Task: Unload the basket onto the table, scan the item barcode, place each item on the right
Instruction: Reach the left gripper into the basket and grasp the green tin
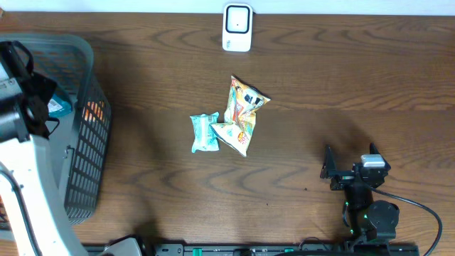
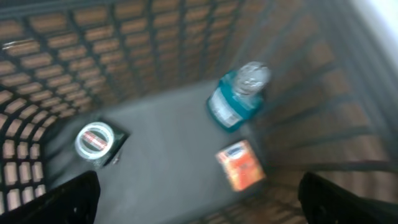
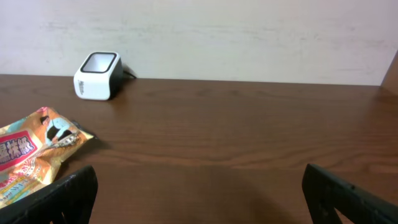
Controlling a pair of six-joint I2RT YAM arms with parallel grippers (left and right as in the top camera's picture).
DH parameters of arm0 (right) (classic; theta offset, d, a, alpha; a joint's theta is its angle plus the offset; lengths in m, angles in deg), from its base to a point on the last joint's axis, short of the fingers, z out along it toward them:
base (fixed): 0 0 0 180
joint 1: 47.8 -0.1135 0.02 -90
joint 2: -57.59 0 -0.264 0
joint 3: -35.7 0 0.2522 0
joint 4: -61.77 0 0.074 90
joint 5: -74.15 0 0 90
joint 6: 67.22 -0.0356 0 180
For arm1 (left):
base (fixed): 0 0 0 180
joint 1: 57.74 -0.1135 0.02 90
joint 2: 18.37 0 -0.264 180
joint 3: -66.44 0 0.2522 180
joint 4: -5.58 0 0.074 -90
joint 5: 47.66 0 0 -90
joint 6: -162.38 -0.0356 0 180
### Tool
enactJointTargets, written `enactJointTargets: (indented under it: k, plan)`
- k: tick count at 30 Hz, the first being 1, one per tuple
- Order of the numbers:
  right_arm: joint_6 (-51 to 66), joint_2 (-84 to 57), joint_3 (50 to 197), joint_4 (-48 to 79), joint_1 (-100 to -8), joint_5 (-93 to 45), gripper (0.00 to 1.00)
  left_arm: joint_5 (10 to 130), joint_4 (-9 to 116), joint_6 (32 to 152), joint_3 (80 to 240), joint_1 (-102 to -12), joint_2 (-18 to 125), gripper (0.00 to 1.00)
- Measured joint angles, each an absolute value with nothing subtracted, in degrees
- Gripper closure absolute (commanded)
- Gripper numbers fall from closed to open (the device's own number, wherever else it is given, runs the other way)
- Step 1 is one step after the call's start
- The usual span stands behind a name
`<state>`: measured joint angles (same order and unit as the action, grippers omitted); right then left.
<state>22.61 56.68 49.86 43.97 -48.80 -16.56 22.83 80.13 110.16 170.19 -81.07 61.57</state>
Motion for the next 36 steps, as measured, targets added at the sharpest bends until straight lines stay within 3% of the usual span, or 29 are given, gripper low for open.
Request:
enactJointTargets:
  k: [11, 25, 36]
  plan:
    - [22.6, 56.7, 49.9, 44.0, -48.8, -16.6, 0.01, 25.3, 87.0, 110.9, 165.7, -93.6, 69.5, 0.02]
    - [22.6, 56.7, 49.9, 44.0, -48.8, -16.6, 0.01, 30.0, 74.3, 86.8, 148.8, -100.5, 69.6, 0.02]
    - [22.6, 56.7, 49.9, 44.0, -48.8, -16.6, 0.01, 32.2, 70.3, 79.4, 147.8, -107.0, 69.6, 0.02]
